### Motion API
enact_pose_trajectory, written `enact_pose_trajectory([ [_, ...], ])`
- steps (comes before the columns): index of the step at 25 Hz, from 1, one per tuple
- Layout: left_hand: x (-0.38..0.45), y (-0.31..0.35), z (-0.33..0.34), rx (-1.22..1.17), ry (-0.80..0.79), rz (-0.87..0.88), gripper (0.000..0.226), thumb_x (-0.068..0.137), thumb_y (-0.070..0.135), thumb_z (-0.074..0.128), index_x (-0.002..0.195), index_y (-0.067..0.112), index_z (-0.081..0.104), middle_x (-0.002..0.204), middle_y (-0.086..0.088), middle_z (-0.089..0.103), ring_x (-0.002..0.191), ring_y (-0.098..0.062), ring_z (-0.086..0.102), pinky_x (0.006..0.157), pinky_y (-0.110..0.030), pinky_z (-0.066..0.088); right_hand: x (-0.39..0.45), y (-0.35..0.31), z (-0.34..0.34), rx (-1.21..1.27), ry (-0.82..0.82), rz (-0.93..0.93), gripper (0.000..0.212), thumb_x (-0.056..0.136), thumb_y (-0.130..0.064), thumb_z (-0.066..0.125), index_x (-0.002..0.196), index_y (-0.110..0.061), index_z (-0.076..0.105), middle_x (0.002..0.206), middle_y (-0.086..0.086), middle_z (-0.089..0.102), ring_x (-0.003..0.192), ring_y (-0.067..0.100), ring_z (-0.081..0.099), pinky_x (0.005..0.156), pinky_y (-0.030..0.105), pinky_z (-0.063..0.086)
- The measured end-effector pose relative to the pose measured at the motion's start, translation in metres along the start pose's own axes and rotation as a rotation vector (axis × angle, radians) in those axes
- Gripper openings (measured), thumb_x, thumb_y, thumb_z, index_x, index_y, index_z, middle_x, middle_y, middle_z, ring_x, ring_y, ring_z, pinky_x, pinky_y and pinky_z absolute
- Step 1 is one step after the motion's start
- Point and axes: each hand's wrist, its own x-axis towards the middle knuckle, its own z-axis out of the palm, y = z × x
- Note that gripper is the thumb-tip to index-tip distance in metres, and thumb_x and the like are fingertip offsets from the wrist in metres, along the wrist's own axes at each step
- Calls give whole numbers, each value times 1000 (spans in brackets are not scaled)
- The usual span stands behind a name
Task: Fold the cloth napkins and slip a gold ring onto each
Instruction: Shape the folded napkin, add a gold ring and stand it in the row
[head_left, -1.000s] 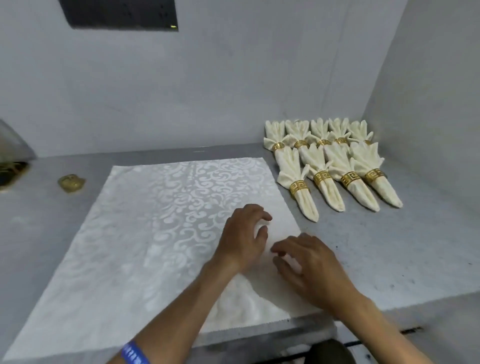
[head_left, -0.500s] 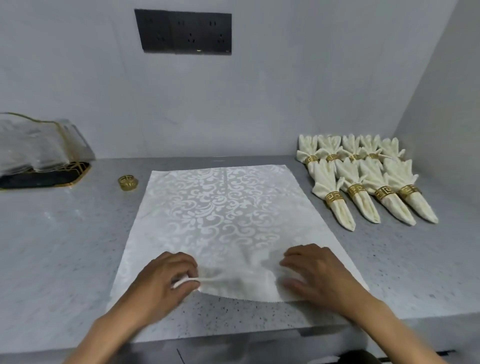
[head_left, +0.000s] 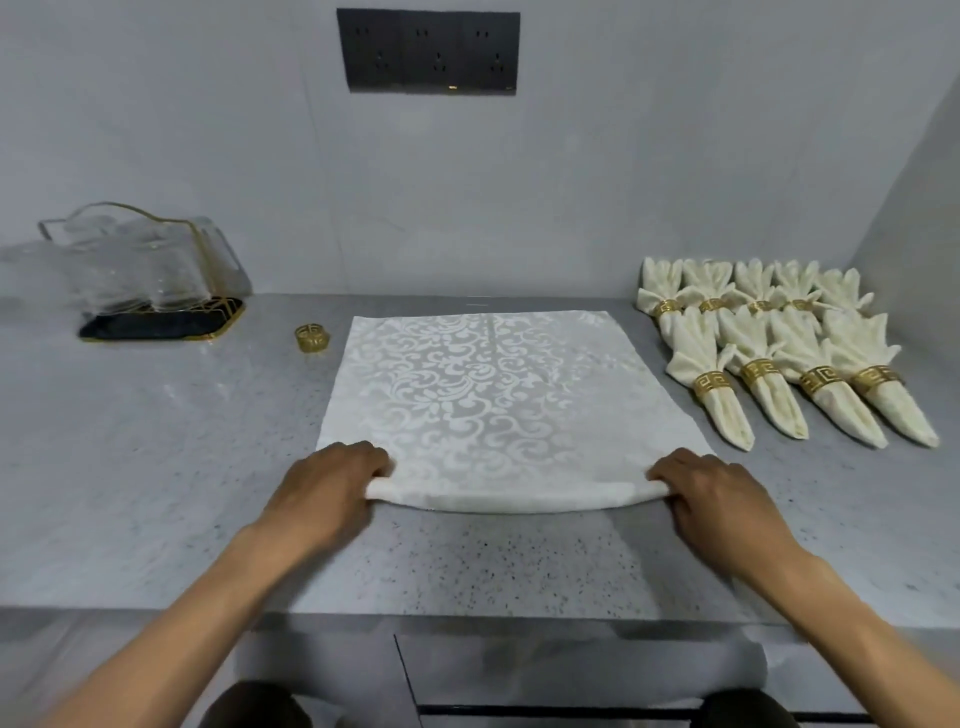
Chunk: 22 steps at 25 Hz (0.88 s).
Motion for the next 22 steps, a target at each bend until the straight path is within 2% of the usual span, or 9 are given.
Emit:
enact_pose_trajectory([
  [2, 4, -13, -4, -178, -21, -96, 25, 84, 13, 59, 87, 37, 64, 87, 22, 64, 80, -7, 59, 69, -28, 48, 4, 5, 0, 9, 12, 78, 18, 77, -8, 69, 91, -20, 68, 88, 2, 66, 71, 29, 62, 56, 38, 48],
  [5, 5, -25, -20, -296, -155, -69, 26, 87, 14, 65, 86, 40, 71, 86, 22, 69, 80, 3, 60, 70, -23, 47, 2, 5, -18, -3, -34, 125, 18, 74, -7, 69, 83, -22, 67, 82, 2, 69, 69, 28, 63, 54, 31, 41],
  [8, -10, -26, -48, -416, -501, 2, 29, 88, 14, 68, 67, 34, 66, 65, 20, 59, 61, 0, 52, 62, -23, 38, -6, 7, -58, -34, -479, 137, 19, 78, -22, 62, 92, -36, 62, 93, -13, 62, 84, 12, 60, 64, 27, 44],
  [10, -23, -27, -67, -480, -798, 5, 30, 86, 10, 68, 64, 30, 63, 66, 14, 54, 63, -3, 49, 63, -22, 36, -13, 12, -87, 232, -893, 150, 17, 79, -27, 62, 91, -39, 61, 90, -21, 54, 85, 5, 54, 71, 23, 43],
  [12, -29, -33, -77, -565, -936, 2, 24, 85, 6, 70, 72, 27, 68, 76, 9, 62, 74, -7, 57, 69, -20, 41, -13, 17, -102, 495, -1024, 106, 7, 80, -21, 66, 83, -26, 63, 76, -13, 57, 73, 10, 52, 65, 29, 41],
  [14, -23, -40, -76, -625, -853, -62, 13, 85, 8, 73, 90, 20, 74, 94, 3, 73, 89, -15, 68, 82, -25, 50, 0, 21, -107, 568, -981, 101, 12, 82, -15, 68, 89, -25, 69, 84, -7, 67, 78, 13, 61, 73, 34, 48],
  [16, -7, -46, -66, -662, -652, -188, 22, 84, 10, 75, 104, 17, 74, 104, -1, 75, 97, -20, 71, 90, -34, 54, 21, 23, -99, 582, -844, 193, 17, 84, -16, 70, 94, -29, 70, 96, -5, 70, 94, 16, 65, 87, 39, 51],
  [19, 10, -49, -48, -788, -356, -385, 33, 78, 4, 80, 107, 18, 70, 106, -1, 73, 91, -19, 72, 79, -30, 56, 45, 31, -82, 777, -642, 456, 36, 81, -21, 78, 111, -34, 64, 118, -8, 62, 110, 18, 58, 93, 37, 48],
  [22, 8, -54, -36, -871, -300, -462, 35, 77, -6, 77, 106, 13, 69, 105, -6, 75, 87, -18, 73, 76, -28, 56, 42, 37, -74, 862, -718, 532, 68, 74, -16, 82, 134, -24, 51, 128, -6, 62, 116, 17, 60, 106, 39, 44],
])
